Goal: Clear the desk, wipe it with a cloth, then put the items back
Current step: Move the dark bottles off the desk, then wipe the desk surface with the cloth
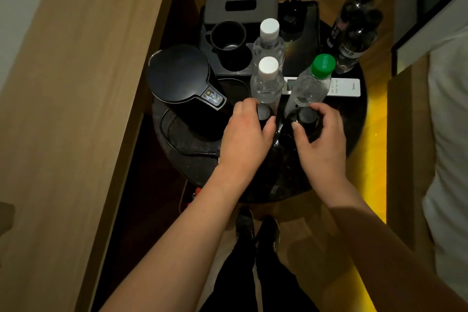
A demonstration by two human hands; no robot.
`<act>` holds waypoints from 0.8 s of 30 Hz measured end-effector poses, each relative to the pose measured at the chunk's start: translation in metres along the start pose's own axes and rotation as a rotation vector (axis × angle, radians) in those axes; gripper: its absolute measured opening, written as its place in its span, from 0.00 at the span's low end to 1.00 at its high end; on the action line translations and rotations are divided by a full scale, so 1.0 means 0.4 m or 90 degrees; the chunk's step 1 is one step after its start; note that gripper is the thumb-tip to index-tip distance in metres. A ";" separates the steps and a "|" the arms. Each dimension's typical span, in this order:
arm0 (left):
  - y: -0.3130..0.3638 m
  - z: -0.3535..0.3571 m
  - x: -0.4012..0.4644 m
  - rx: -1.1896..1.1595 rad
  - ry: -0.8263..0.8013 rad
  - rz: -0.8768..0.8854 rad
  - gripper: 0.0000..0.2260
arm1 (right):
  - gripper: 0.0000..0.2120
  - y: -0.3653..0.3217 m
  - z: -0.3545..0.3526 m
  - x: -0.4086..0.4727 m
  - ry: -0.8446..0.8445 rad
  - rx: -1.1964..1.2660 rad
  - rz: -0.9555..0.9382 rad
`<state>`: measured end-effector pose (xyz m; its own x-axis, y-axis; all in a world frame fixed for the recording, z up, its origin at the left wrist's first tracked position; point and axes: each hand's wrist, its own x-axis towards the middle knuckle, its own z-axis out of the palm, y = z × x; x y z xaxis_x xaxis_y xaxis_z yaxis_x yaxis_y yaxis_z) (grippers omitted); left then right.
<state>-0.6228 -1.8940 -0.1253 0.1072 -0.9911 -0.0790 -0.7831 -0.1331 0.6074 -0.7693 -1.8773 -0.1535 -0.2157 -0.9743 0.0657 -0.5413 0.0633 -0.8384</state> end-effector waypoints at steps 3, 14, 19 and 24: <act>0.009 -0.034 -0.023 0.028 -0.002 0.007 0.21 | 0.23 -0.047 -0.016 -0.007 -0.011 -0.043 -0.026; -0.096 -0.281 -0.169 0.005 0.253 0.130 0.14 | 0.25 -0.284 0.038 -0.109 -0.048 -0.018 -0.365; -0.178 -0.345 -0.226 0.059 0.345 0.044 0.15 | 0.24 -0.352 0.115 -0.136 -0.151 0.016 -0.442; -0.248 -0.394 -0.345 0.106 0.417 -0.102 0.15 | 0.25 -0.424 0.194 -0.203 -0.316 0.060 -0.506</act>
<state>-0.4633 -1.7437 -0.0503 0.5361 -0.7597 0.3679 -0.8046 -0.3280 0.4950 -0.5968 -1.8258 -0.0585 0.5708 -0.7071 0.4174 -0.3087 -0.6558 -0.6889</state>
